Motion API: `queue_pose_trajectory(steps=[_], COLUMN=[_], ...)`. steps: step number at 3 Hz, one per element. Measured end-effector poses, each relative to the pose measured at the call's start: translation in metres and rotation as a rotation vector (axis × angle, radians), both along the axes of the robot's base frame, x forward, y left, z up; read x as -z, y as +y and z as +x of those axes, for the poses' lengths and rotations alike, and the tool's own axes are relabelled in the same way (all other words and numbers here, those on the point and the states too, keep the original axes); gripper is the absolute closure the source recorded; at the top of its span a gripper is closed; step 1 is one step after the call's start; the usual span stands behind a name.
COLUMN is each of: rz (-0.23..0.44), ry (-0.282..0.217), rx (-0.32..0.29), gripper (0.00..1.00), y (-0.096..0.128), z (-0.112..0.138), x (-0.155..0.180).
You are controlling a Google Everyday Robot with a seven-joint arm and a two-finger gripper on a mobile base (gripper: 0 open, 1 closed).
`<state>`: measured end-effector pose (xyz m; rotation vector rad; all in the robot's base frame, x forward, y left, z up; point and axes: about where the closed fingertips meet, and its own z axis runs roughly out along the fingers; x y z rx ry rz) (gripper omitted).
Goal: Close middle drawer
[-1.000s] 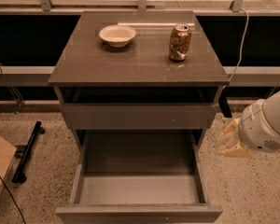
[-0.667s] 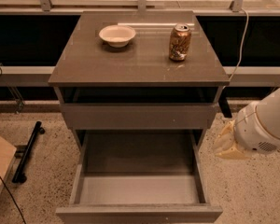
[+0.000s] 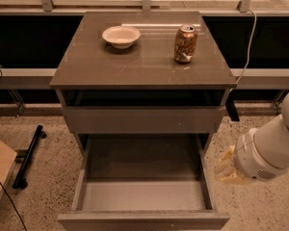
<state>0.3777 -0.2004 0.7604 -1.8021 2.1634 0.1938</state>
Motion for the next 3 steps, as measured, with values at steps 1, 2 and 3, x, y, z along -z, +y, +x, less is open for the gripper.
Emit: queue_pose_trajectory(steps=[1, 2, 3], rz=[0.01, 0.035, 0.07], ry=[0.034, 0.057, 0.07], rx=[0.006, 0.021, 0.044], gripper=[1.0, 1.0, 1.0], y=[-0.001, -0.005, -0.009], z=[-0.013, -0.023, -0.031], x=[0.029, 0.059, 0.088])
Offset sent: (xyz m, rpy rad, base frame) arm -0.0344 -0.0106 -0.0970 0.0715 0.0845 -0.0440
